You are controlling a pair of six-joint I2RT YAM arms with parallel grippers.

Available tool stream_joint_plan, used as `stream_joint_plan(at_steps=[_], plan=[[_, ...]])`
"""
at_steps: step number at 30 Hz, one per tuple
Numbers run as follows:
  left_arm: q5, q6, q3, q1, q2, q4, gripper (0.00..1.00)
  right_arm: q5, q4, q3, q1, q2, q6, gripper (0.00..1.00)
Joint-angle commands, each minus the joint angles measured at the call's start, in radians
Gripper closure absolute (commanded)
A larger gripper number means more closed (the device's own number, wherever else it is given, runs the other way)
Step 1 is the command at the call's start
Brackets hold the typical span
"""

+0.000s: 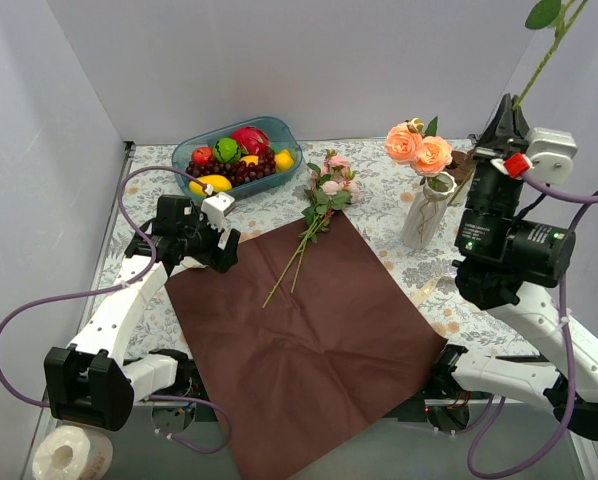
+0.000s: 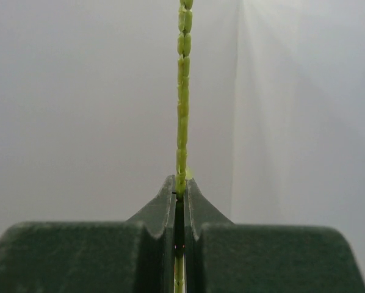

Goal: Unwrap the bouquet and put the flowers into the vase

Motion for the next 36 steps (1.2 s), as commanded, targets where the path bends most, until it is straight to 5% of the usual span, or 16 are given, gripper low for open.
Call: stream_joint_plan(at_steps=[1, 5, 9, 14, 20, 36], plan=[[0.020, 0.013, 0.050, -0.001, -0.007, 0.004, 0.18, 0.081, 0.284, -0.120, -0.037, -0.005, -0.164, 0.99], [0.015, 0.015, 0.052, -0.001, -0.010, 0.004, 0.18, 0.042, 0.238, -0.174, -0.179, 0.001, 0.029, 0.99], [0.014, 0.015, 0.056, -0.001, -0.013, 0.010, 0.18, -0.088, -0.096, -0.160, -0.461, -0.011, 0.445, 0.99], [0.001, 0.015, 0.053, -0.001, -0.004, 0.028, 0.18, -0.253, -0.077, -0.256, -0.615, -0.034, 0.696, 0.99], [-0.005, 0.012, 0.040, -0.003, 0.007, 0.039, 0.18, -0.370, -0.032, -0.299, -0.732, -0.014, 0.816, 0.99], [-0.005, 0.024, 0.026, 0.000, 0.019, 0.047, 0.18, -0.444, 0.096, -0.347, -0.775, 0.073, 0.806, 0.99]])
